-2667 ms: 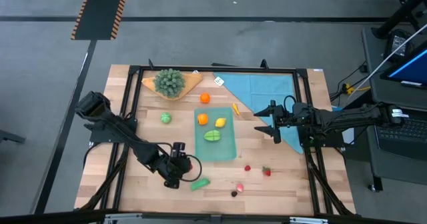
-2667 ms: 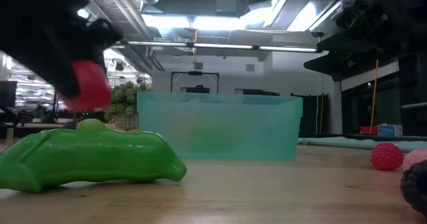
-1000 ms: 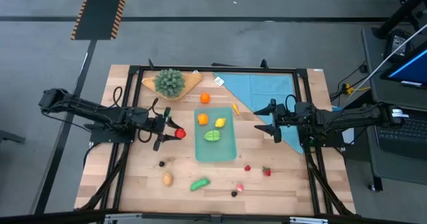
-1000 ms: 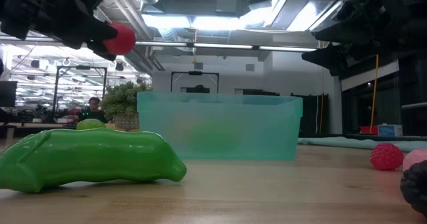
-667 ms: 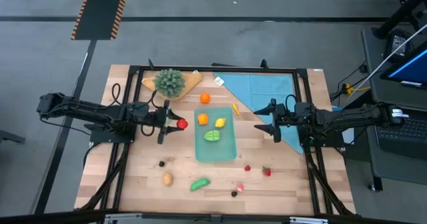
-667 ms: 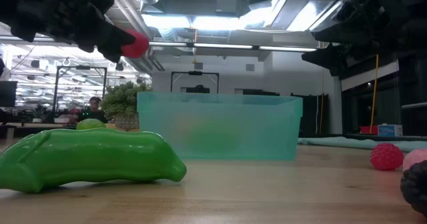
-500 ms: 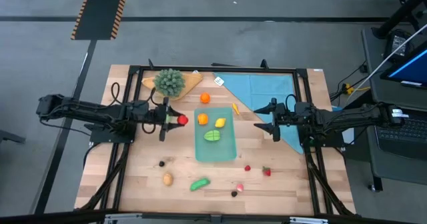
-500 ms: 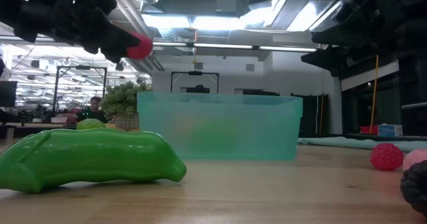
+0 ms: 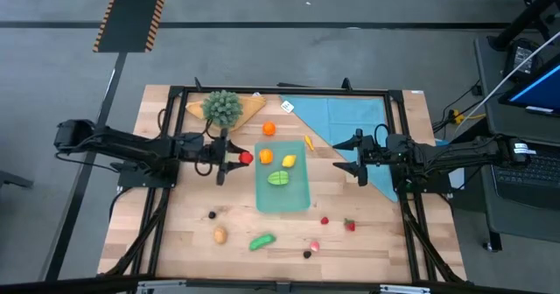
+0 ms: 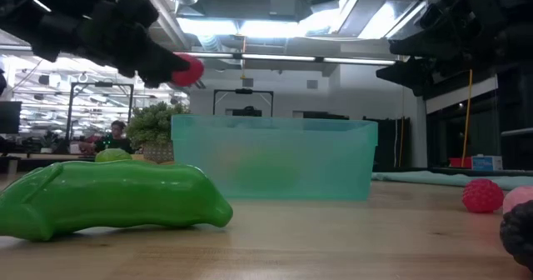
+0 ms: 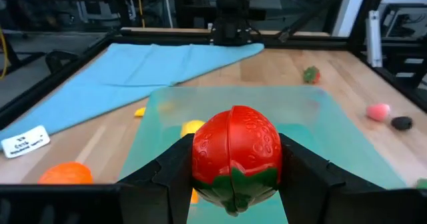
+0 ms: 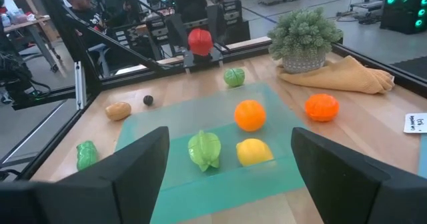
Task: Pick and placing Produce into tupperware
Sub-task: Put the large strawberry into the bin
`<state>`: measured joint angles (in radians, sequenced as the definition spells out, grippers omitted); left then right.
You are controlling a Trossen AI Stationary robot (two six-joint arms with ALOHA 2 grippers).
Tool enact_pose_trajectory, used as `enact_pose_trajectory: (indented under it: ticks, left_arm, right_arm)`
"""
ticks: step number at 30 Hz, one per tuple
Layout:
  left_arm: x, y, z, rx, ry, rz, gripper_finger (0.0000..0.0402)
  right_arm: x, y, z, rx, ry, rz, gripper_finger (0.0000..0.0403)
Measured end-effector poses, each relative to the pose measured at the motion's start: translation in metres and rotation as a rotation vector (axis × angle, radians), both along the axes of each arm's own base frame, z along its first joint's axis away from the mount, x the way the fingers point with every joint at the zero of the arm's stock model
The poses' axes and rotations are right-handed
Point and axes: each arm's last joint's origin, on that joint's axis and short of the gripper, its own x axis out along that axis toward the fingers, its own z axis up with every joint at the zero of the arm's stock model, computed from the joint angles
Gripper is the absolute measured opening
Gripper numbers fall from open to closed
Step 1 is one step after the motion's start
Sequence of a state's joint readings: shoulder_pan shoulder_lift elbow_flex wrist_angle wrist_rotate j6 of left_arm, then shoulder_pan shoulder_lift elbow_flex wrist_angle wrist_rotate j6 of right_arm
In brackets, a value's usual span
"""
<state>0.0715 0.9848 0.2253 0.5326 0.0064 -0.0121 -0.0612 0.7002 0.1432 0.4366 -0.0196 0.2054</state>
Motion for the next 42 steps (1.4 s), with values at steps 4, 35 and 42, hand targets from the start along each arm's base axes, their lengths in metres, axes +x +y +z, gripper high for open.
enact_pose_trajectory:
  ticks: [4, 35, 42]
  left_arm:
    - [0.011, 0.007, -0.002, 0.015, -0.001, 0.031, 0.0168]
    - [0.089, 0.029, 0.042, 0.02, 0.344, -0.085, 0.0169]
    - [0.09, 0.024, 0.06, 0.013, 0.478, -0.116, 0.0169]
  right_arm:
    - [0.0, 0.0, 0.0, 0.0, 0.0, 0.0, 0.0316]
    - [0.0, 0.0, -0.001, -0.025, 0.016, 0.004, 0.0316]
    - [0.0, 0.0, -0.001, -0.024, 0.017, 0.004, 0.0316]
